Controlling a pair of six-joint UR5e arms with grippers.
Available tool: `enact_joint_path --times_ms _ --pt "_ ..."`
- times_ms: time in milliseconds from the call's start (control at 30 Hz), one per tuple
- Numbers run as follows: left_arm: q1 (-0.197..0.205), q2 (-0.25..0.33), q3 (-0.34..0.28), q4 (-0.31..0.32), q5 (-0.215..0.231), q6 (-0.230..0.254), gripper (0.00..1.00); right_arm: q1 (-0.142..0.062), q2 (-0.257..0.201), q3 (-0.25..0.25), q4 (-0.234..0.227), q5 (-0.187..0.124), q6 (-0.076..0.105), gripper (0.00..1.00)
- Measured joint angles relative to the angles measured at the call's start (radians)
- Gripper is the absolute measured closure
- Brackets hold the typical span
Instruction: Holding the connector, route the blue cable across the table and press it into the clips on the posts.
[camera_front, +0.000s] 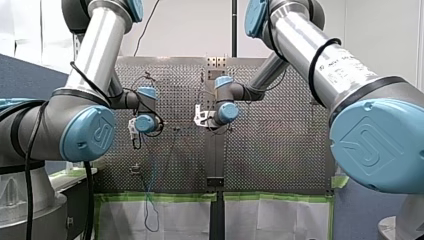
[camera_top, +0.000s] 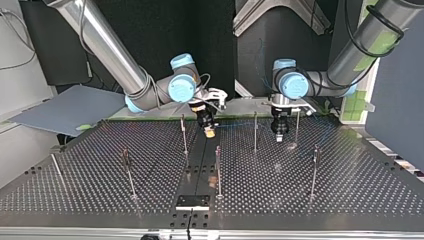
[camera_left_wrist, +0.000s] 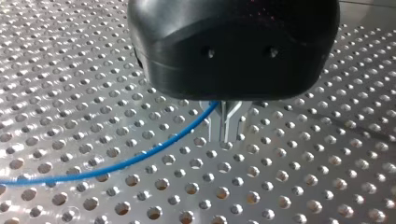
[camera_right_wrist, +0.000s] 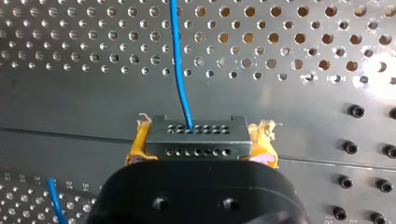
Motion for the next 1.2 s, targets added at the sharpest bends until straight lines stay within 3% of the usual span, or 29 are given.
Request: enact_joint_path --times_ms 67,100,133,167,367,600,933,1200 --pt "0.001 0.000 0.000 -0.012 0.000 0.005 0.36 -0.002 0.000 -0.002 0.001 -0.001 0.000 1.00" --pt "0.001 0.000 0.000 -0.019 0.000 0.008 0.36 -0.002 0.000 -0.002 0.002 -0.002 0.000 1.00" --pt "0.001 0.000 0.000 -0.027 0.000 0.011 0.24 -0.003 0.000 -0.003 0.002 -0.002 0.000 1.00" --pt "0.001 0.000 0.000 -0.033 0.000 0.014 0.02 -0.003 0.000 -0.003 0.003 -0.002 0.000 1.00" --pt "0.000 0.002 0.000 -0.081 -0.013 0.053 0.02 -0.006 0.000 -0.004 0.005 -0.003 0.000 1.00" --pt "-0.010 0.017 -0.007 -0.138 -0.060 0.099 0.02 -0.008 0.000 -0.004 0.008 -0.005 0.000 1.00" --pt "-0.038 0.100 -0.085 -0.214 -0.074 0.085 0.02 -0.009 0.000 -0.004 0.010 -0.007 0.000 1.00" --pt "-0.071 0.160 -0.151 -0.205 -0.079 0.080 0.02 -0.011 0.000 -0.004 0.021 -0.007 0.000 1.00"
